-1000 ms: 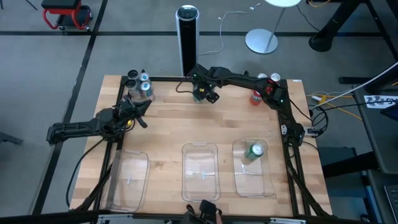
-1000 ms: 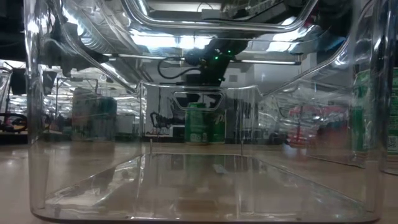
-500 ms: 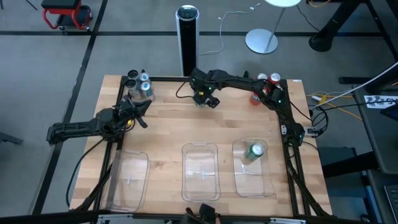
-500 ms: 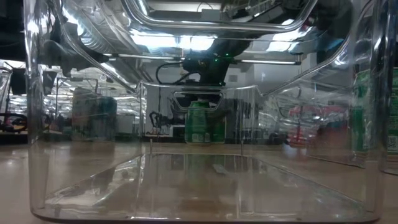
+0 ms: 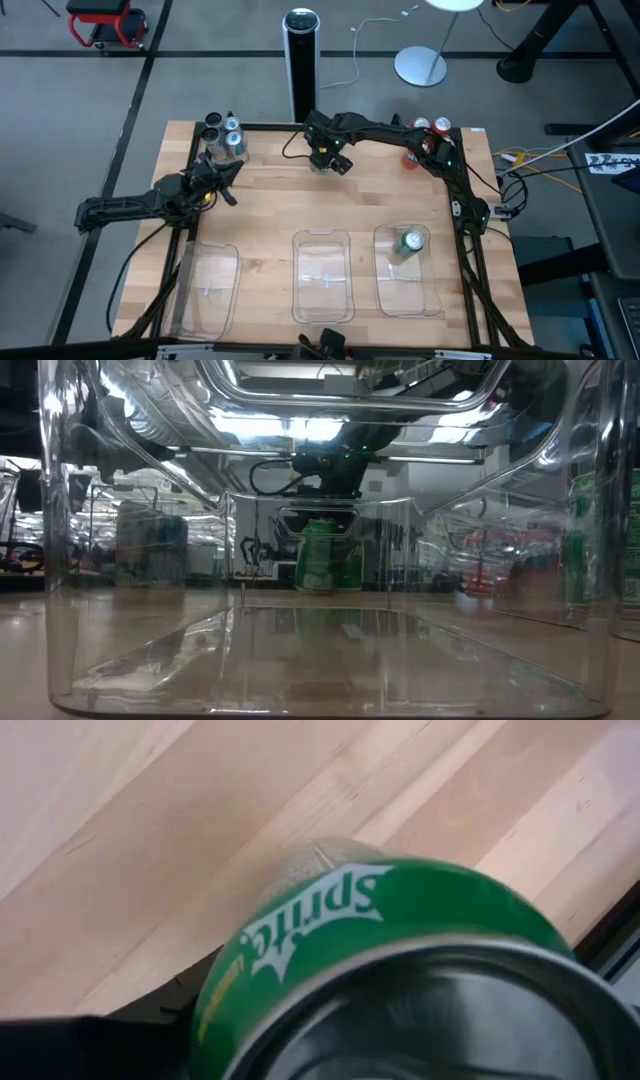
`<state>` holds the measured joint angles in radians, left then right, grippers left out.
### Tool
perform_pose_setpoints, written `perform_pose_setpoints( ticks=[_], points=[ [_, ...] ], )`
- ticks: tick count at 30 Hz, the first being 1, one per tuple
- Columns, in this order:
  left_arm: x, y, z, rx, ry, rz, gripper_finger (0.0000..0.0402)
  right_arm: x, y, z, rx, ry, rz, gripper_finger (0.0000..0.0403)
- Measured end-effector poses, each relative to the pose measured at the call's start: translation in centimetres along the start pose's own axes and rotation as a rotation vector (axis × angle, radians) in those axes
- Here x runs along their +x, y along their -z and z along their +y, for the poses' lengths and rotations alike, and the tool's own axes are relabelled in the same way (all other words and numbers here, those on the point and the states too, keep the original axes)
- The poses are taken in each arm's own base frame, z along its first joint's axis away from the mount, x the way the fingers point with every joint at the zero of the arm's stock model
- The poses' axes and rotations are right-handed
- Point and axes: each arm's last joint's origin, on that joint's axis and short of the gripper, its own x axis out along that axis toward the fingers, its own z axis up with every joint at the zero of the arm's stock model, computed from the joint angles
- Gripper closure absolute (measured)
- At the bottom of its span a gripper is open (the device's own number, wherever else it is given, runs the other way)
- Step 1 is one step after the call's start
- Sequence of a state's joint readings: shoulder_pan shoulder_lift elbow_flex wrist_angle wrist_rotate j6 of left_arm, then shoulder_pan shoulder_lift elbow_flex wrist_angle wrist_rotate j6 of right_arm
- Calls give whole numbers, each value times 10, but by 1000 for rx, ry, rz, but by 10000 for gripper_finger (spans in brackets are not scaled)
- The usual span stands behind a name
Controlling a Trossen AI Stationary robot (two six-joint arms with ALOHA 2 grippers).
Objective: Sort soda cans
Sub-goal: Put the bottom green soda can into the right transparent bin
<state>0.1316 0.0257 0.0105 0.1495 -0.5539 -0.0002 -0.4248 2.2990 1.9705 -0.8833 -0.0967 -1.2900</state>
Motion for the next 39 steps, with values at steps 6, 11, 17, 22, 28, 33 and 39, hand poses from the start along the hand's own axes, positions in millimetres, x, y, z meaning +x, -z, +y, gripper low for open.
perform_pose_setpoints(
  ticks=[6,11,17,22,28,33,39],
  points=[
    [0,0,0,0,0,0,402,-3,-1,0,-4,5,2,99],
    [0,0,0,4,0,0,402,-11,-7,3,-39,14,20,99],
    [0,0,0,7,0,0,402,-41,-19,8,-63,27,38,99],
    [0,0,0,7,0,0,402,-70,-37,23,-90,3,80,99],
    [0,0,0,3,0,0,402,-113,-64,47,-93,-1,120,99],
    [0,0,0,0,0,0,402,-155,-87,76,-74,5,132,99],
    [0,0,0,1,0,1,402,-194,-115,116,-46,17,154,99]
  ],
)
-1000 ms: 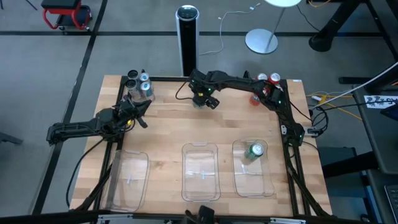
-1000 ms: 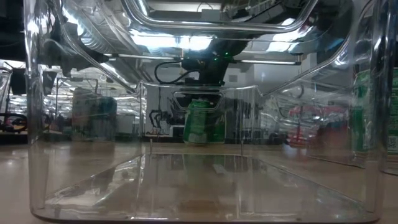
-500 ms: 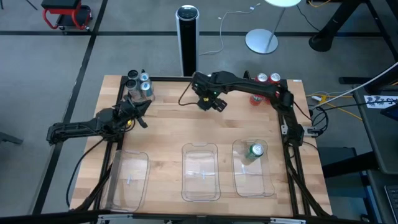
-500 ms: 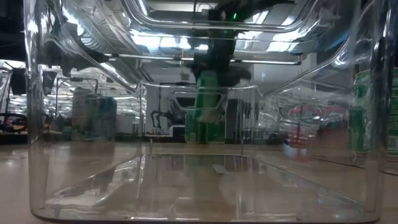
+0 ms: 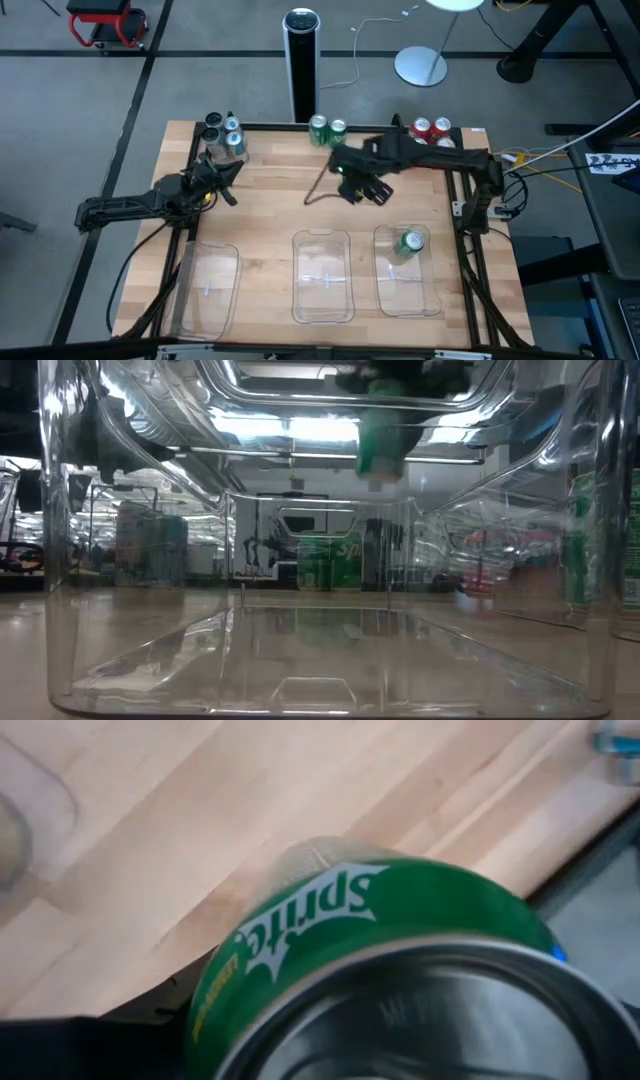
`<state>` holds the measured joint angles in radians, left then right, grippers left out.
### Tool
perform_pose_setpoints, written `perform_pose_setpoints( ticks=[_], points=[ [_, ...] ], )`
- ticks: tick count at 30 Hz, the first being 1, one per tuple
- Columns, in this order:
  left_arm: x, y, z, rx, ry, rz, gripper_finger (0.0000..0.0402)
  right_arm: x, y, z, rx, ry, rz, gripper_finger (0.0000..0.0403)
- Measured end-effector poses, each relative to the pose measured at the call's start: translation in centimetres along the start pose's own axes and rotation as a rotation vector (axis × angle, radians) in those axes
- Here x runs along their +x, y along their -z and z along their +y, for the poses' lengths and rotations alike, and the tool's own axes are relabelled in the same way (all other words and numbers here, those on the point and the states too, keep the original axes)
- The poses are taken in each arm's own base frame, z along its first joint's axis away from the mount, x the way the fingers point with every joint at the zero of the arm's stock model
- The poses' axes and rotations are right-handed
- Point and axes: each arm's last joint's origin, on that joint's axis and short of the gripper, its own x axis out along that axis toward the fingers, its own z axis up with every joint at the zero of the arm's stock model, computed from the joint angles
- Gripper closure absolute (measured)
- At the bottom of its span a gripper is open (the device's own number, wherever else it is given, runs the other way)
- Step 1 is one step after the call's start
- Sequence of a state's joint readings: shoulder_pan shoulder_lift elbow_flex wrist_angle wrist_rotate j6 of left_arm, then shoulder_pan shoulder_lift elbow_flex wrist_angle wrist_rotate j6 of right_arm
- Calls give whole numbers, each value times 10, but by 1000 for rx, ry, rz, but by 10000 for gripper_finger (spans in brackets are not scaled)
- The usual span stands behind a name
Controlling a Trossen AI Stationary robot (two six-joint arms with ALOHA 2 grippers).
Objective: Sort soda cans
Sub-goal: Put the bottom green soda can into the right transparent bin
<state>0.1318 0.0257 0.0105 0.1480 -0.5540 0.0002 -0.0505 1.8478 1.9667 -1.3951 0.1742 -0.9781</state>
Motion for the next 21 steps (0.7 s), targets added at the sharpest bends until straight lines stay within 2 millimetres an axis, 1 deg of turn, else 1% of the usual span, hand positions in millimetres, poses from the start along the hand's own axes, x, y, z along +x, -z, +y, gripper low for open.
perform_pose_setpoints(
  ticks=[4,7,12,15,18,21],
  points=[
    [0,0,0,1,0,2,402,-22,-16,23,9,62,36,99],
    [0,1,0,2,0,5,402,-33,-26,41,24,51,37,99],
    [0,1,0,0,0,9,402,-50,-35,70,65,42,78,99],
    [0,1,0,-2,0,9,402,-58,-44,85,87,59,51,99],
    [0,1,0,-4,0,11,402,-58,-50,102,105,42,53,99],
    [0,1,0,-2,0,13,402,-51,-55,119,119,9,69,99]
  ],
)
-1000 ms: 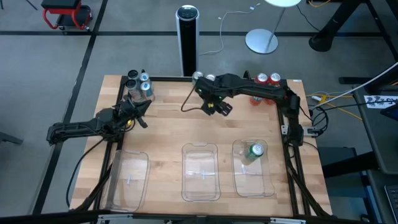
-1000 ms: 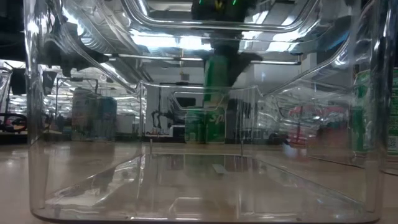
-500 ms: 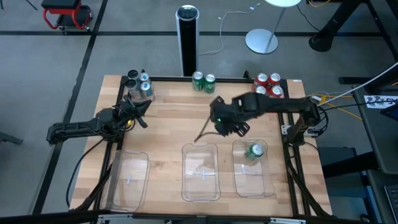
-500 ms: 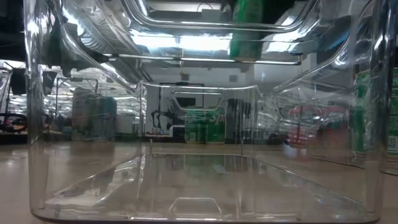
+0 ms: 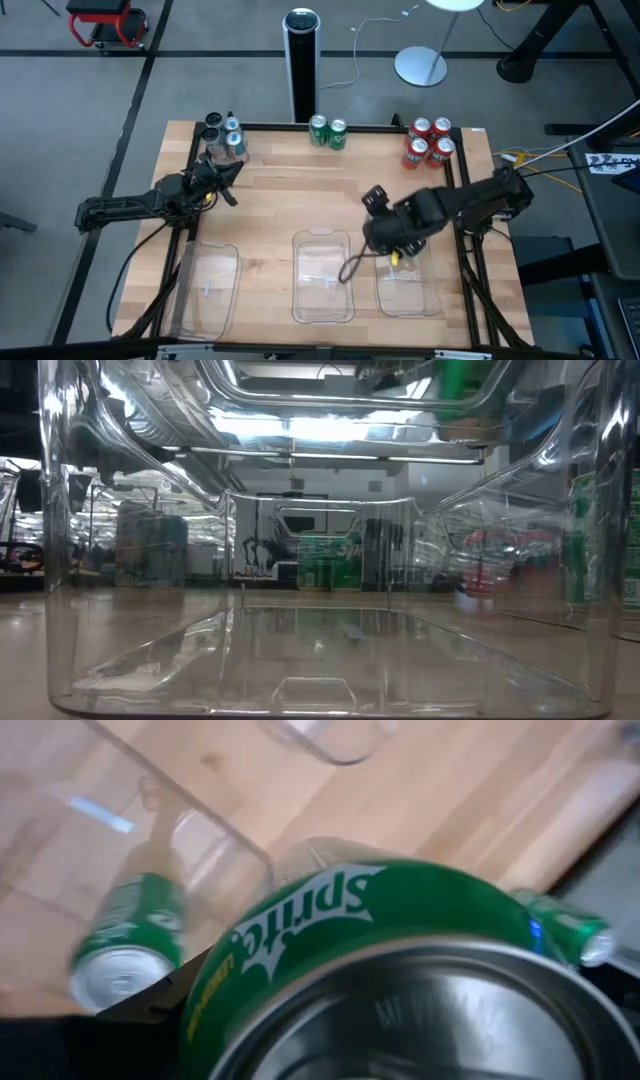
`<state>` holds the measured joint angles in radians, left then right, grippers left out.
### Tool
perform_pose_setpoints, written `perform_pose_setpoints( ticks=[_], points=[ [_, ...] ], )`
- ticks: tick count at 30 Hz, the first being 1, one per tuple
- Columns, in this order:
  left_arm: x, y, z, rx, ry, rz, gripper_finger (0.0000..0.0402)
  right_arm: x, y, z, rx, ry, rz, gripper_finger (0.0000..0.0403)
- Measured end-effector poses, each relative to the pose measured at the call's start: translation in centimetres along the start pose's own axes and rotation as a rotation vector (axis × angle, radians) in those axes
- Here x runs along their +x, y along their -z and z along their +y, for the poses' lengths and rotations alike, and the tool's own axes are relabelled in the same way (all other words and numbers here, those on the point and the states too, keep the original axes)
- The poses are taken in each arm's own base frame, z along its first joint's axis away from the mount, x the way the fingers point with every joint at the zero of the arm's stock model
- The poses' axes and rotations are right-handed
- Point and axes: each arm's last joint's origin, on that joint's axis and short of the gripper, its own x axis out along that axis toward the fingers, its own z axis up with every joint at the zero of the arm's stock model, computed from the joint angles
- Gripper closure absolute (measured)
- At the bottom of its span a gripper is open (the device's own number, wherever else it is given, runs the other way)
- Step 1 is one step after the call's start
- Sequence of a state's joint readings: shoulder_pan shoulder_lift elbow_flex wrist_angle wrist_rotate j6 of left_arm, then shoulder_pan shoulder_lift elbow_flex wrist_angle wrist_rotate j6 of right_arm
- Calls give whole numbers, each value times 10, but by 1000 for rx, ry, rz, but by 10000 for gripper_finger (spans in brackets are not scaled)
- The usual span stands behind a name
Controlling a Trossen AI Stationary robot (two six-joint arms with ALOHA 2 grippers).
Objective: Sort soda cans
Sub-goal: Put the bottom green soda can into the right transparent bin
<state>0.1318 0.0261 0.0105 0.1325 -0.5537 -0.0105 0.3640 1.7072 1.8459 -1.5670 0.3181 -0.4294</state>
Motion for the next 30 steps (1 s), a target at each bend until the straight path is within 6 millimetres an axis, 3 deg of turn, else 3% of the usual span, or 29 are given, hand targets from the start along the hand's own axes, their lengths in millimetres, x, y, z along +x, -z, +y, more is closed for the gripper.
perform_pose_setpoints(
  ticks=[7,13,30],
  points=[
    [0,0,0,-3,0,2,402,22,5,33,67,-39,-7,99],
    [0,-1,0,-6,0,-5,401,45,13,48,101,-91,-45,99],
    [0,-1,0,-6,0,-8,402,90,18,63,118,-164,-58,99]
  ],
)
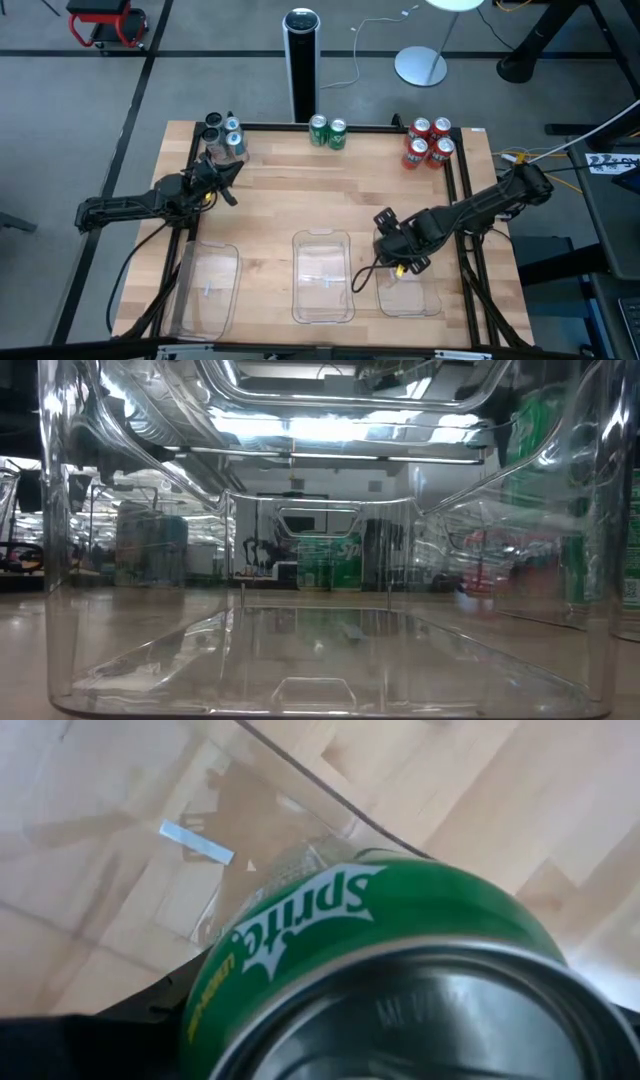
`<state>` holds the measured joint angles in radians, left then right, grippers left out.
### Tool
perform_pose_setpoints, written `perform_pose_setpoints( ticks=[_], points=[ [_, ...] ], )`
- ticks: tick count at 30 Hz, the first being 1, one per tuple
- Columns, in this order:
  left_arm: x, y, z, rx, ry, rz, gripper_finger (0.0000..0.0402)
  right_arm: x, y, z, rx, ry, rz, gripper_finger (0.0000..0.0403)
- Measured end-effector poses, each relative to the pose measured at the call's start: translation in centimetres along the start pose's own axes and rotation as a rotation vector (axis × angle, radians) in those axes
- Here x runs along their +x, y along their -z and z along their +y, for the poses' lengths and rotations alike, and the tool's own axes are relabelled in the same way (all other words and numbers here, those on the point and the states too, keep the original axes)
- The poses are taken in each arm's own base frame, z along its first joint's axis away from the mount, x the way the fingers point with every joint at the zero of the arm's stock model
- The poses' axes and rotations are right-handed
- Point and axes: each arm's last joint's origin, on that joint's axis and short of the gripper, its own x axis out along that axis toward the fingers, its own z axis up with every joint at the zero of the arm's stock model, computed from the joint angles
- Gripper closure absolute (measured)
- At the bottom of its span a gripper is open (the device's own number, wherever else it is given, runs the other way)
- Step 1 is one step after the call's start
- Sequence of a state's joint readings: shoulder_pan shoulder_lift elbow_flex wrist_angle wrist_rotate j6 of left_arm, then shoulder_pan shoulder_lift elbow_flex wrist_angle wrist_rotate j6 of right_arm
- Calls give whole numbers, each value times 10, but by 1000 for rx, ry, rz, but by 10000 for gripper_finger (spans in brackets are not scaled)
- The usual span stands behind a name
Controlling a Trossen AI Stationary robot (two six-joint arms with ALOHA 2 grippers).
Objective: Sort soda cans
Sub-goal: Put the bottom green soda can into the right transparent bin
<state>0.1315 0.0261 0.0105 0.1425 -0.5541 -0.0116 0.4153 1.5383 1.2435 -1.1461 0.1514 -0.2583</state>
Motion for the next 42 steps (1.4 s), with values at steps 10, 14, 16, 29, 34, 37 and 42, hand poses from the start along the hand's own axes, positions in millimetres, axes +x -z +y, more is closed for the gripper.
perform_pose_setpoints(
  ticks=[10,14,16,29,34,37,42],
  points=[
    [0,0,0,0,0,0,402,35,9,-9,31,-54,-39,90],
    [0,0,0,0,0,0,402,43,11,-8,30,-62,-46,84],
    [0,0,0,0,0,0,402,44,11,-8,28,-64,-43,77],
    [0,0,0,-3,0,0,402,45,14,-14,26,-12,-23,35],
    [0,0,0,-1,0,0,402,40,11,-13,2,-81,-48,32],
    [0,-1,0,-3,0,-6,402,28,7,-16,-4,-81,-64,33],
    [0,-1,0,-9,0,-10,402,0,0,-23,-60,-60,-80,33]
  ],
)
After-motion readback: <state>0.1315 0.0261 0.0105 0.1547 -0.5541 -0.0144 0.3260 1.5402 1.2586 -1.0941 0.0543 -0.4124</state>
